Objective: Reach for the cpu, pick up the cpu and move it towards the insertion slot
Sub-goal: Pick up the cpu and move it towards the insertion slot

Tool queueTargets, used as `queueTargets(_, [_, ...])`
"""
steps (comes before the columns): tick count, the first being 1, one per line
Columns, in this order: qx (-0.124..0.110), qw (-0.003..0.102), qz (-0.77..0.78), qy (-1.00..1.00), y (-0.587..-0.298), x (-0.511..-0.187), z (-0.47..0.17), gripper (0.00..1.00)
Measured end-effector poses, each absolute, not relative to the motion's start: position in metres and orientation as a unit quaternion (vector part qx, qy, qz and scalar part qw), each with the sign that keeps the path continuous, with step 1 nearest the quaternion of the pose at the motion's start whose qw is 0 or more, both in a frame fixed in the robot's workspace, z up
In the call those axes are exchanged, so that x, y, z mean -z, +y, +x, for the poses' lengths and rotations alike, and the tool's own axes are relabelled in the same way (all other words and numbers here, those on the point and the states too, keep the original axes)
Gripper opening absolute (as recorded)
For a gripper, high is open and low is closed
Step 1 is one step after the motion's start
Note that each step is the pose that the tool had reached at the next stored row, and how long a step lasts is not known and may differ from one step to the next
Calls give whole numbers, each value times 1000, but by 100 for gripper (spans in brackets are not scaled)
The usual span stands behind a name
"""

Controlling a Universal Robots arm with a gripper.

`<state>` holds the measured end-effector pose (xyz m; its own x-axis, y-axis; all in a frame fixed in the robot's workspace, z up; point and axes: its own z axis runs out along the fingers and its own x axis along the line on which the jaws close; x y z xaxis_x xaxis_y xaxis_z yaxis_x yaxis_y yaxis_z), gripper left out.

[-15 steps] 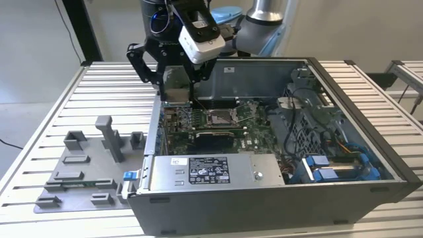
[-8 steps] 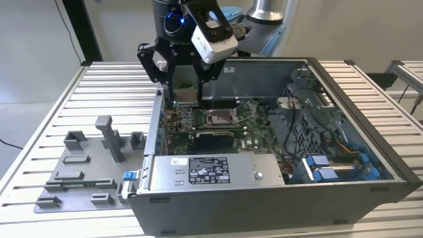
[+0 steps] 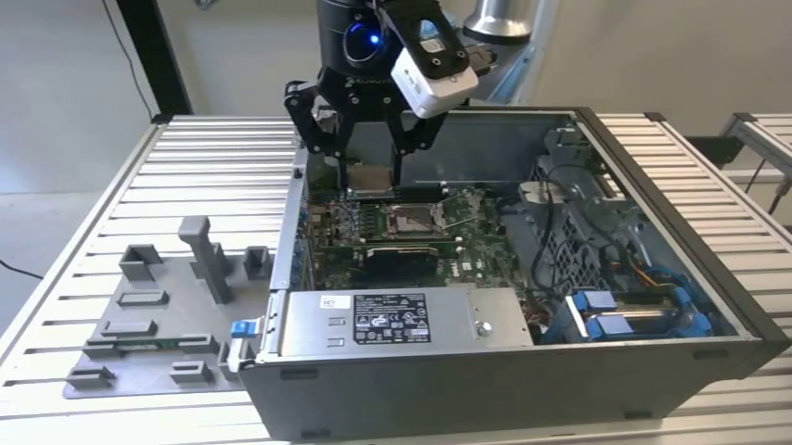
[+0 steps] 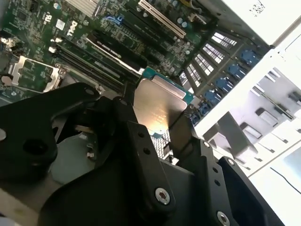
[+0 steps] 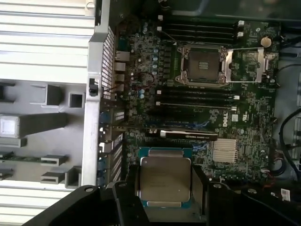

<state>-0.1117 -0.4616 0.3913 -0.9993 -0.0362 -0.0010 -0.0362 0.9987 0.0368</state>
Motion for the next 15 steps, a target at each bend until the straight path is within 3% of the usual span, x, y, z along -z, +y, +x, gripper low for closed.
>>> queueTargets(15, [-18,0,-18,1000,-462,-391,-70,0])
